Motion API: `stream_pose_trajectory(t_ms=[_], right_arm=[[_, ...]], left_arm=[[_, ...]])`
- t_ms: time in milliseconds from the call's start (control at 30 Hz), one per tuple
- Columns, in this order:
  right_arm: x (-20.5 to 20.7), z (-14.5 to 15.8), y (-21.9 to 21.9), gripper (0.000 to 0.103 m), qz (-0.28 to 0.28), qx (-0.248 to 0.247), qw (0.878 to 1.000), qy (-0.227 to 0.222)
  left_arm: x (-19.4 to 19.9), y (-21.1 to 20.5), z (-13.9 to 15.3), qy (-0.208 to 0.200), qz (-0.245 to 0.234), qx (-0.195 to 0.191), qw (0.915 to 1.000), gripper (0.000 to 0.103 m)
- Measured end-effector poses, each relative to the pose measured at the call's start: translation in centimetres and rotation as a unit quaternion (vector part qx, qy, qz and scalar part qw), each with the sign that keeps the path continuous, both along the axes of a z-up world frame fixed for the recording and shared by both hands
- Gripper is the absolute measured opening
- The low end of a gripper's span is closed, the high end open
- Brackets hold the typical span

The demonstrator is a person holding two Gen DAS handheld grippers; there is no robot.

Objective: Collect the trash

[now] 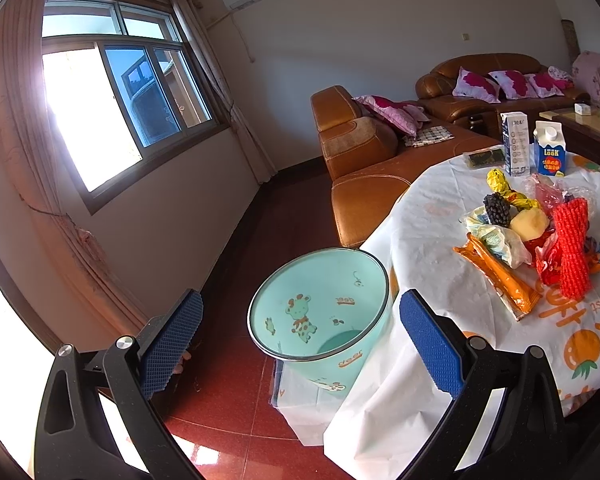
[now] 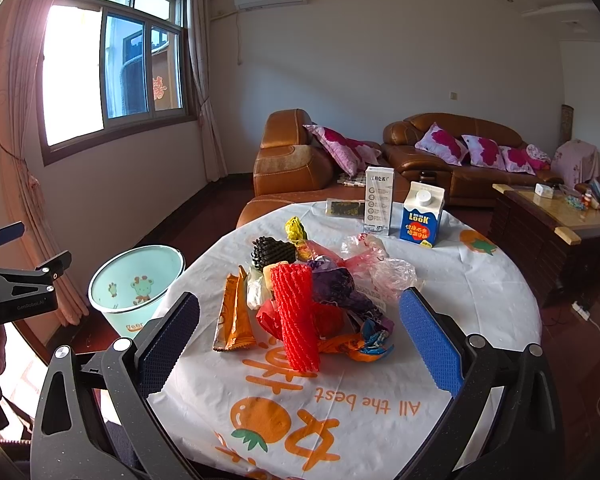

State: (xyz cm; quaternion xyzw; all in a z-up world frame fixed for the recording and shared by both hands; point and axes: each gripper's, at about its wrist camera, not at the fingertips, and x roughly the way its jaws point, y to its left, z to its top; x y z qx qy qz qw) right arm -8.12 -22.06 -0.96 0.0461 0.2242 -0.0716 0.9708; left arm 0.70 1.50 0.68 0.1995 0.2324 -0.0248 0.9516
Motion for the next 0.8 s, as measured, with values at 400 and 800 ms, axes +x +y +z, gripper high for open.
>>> stream_pose_trajectory(t_ms=[400,800], right_arm=[[0.1,0.0,0.0,0.098,0.000,0.000,1.000,0.001],[0.0,-1.2,-0.4,0.098,-0.009,-0.008,1.000,0.009]], left_arm=[[0.0,0.0,0.0,0.000,0.000,0.001,1.0000,0.097],[0.5,0.8,-0.4,0.003,0.009,0.002,1.0000,0.097]])
